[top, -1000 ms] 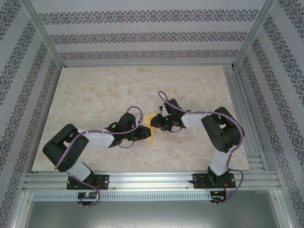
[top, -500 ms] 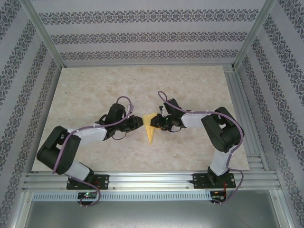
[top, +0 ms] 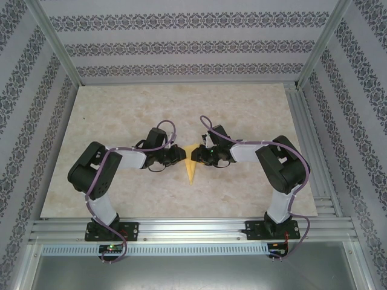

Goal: Fold a paper plane with a square sheet of paper (fold left side to right side)
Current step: Fold the wing for the fifth time at the center of the table.

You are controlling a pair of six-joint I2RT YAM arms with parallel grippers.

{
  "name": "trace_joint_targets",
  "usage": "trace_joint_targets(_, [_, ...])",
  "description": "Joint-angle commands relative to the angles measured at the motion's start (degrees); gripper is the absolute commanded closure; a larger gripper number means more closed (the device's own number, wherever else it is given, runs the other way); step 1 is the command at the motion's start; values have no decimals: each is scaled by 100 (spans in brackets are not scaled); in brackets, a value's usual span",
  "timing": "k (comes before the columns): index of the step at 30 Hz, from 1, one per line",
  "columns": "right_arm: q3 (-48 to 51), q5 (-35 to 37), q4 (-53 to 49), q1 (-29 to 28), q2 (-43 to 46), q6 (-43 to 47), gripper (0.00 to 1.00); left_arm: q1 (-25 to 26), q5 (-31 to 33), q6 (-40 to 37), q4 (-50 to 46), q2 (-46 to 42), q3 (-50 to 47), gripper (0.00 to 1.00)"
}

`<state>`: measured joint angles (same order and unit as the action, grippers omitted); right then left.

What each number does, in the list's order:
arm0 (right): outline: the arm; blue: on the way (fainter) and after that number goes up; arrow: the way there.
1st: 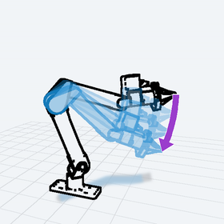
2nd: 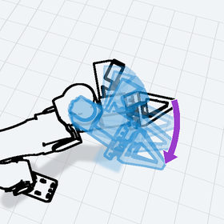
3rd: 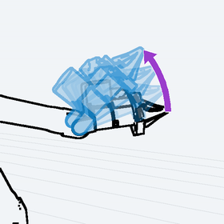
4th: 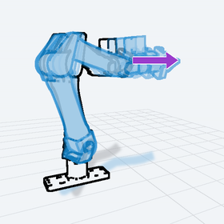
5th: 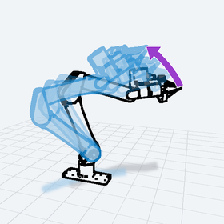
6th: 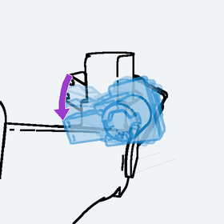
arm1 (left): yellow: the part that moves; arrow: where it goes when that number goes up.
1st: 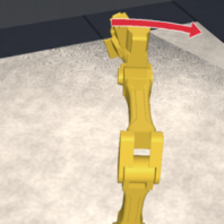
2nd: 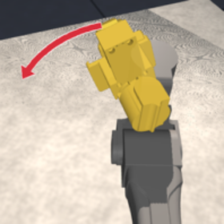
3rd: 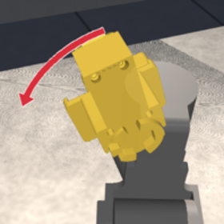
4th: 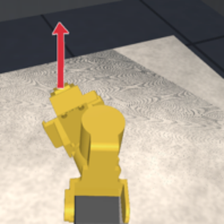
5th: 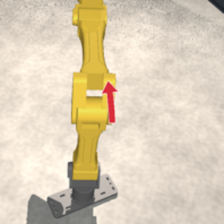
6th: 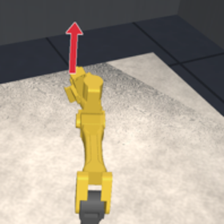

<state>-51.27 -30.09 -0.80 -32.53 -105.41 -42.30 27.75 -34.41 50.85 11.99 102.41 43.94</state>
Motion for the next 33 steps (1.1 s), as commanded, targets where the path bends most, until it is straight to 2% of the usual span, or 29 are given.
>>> trace_joint_targets(1, [-98, 26, -42, -62, -88, 74, 68, -49, -241, -32, 195, 220, 158, 84])
trace_joint_targets(6, [-103, 21, -53, -65, -67, 73, 68, -50, -376, 74, 470, 340, 160, 84])
trace_joint_targets(21, [-85, 47, -79, -69, -59, 83, 68, 11, -352, 40, 81, -210, -41, 86])
trace_joint_targets(33, [-53, 60, -91, -67, 0, 58, 68, 80, -316, 39, -88, 330, 83, 88])
